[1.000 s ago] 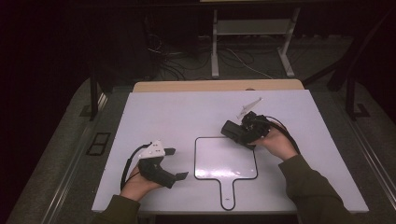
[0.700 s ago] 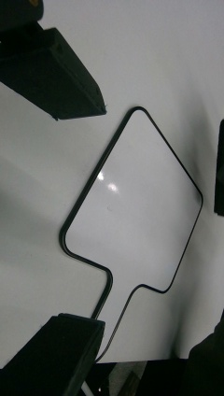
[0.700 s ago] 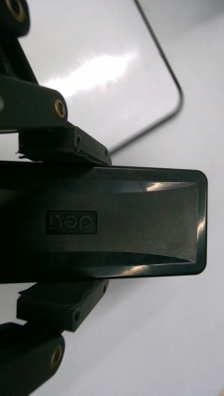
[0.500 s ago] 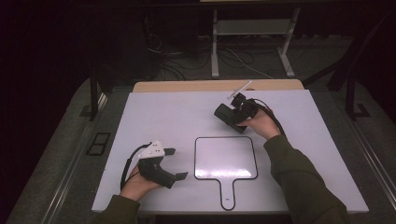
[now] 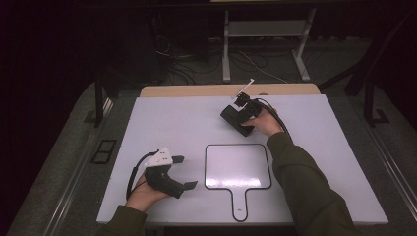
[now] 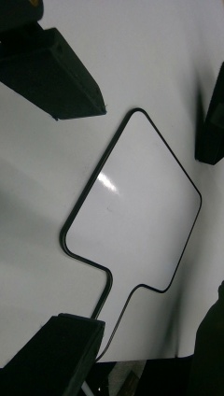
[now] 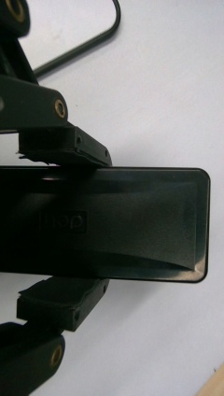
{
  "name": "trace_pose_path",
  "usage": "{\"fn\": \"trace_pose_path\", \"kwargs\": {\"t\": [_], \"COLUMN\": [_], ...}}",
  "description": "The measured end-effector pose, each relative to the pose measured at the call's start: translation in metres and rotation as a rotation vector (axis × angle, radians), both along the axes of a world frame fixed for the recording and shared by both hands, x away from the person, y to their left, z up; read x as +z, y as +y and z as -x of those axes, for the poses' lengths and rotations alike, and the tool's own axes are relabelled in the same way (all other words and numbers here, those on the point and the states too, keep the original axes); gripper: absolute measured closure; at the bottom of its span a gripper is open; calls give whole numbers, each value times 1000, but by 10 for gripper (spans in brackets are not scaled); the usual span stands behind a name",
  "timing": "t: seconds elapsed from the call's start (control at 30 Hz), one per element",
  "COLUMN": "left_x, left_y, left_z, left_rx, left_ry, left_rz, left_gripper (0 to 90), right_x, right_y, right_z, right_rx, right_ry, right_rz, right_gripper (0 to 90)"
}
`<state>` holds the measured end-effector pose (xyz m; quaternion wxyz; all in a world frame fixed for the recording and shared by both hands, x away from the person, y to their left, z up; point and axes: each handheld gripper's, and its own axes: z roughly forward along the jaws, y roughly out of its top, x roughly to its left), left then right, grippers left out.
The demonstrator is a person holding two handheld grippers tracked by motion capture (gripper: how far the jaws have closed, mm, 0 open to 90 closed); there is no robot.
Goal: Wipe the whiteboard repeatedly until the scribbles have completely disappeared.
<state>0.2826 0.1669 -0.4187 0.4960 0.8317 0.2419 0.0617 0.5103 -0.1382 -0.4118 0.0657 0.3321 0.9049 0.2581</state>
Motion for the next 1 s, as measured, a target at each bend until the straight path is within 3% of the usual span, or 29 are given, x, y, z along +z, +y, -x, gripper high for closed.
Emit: {"fn": "trace_pose_path", "kwargs": {"t": [0.23, 0.47, 0.57, 0.7, 0.8, 0.87, 1.0], "left_x": [0, 0, 0, 0, 0, 0, 0], "left_y": [0, 0, 0, 0, -1, -1, -2], "left_z": [0, 0, 0, 0, 0, 0, 0], "left_rx": [1, 0, 1, 2, 0, 0, 1], "left_ry": [0, 0, 0, 2, 0, 0, 0], "left_rz": [2, -1, -3, -4, -6, -7, -9], "left_gripper": [0, 0, 0, 0, 0, 0, 0], "right_x": [-14, -14, -13, -3, 7, 12, 20], "right_y": [4, 2, 0, -8, -18, -25, -39], "right_z": [-4, -3, -2, 3, 10, 16, 31], "right_rx": [-1, -9, -9, -23, -49, -63, -68], "right_ry": [18, 22, 22, -11, -70, -111, -152], "right_rz": [6, -28, -68, -111, -143, -156, -191], "right_gripper": [389, 378, 286, 237, 190, 193, 196]}}
